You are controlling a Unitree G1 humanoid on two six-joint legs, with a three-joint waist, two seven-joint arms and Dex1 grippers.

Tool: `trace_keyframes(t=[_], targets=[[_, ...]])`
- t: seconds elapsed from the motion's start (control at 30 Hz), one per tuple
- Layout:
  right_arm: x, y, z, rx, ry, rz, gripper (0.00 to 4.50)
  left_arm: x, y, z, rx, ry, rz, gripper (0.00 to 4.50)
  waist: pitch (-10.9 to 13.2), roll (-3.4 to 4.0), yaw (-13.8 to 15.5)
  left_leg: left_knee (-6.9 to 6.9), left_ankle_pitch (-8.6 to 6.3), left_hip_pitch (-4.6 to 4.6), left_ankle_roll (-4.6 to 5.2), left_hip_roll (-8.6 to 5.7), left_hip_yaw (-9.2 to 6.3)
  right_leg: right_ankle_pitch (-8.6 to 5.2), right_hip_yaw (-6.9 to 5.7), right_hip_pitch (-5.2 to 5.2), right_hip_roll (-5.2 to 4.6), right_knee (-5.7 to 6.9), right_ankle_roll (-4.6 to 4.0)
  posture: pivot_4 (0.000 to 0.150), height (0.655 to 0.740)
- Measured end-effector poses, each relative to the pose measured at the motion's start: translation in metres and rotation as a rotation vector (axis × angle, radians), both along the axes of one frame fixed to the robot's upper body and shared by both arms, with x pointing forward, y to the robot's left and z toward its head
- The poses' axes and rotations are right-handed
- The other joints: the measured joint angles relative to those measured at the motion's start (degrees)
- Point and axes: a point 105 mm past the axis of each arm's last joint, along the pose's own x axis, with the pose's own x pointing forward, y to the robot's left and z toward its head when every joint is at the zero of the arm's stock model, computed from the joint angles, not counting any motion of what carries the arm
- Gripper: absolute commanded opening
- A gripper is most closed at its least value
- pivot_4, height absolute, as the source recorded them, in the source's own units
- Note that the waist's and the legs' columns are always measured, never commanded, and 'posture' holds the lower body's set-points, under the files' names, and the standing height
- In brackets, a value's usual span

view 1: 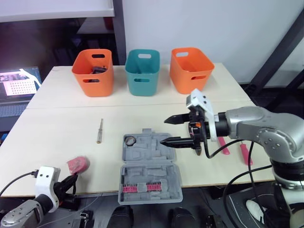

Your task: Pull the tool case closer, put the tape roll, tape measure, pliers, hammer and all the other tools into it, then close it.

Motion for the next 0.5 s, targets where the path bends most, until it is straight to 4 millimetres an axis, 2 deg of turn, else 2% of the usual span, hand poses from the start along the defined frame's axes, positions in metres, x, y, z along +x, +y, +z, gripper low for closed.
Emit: trace_keyframes(t=[0.33, 0.5], targets=[[-0.006, 0.002, -0.001, -0.004, 0.013, 0.045, 4.5, 0.0, 0.012, 0.011, 0.073, -0.005, -0.026, 0.02, 0.0, 0.0, -0.1, -0.02, -0.01, 0.0, -0.01, 0.0, 0.01, 0.0, 0.0, -0.05, 0.0, -0.02, -0.01, 0.15, 0.74], [-0.006, 0.003, -0.003, -0.013, 0.015, 0.055, 4.5, -0.005, 0.017, 0.006, 0.074, 0.015, -0.02, 0.02, 0.0, 0.01, -0.1, -0.03, -0.02, -0.03, -0.03, 0.0, 0.02, 0.01, 0.0, -0.07, -0.02, -0.04, -0.02, 0.15, 0.74]])
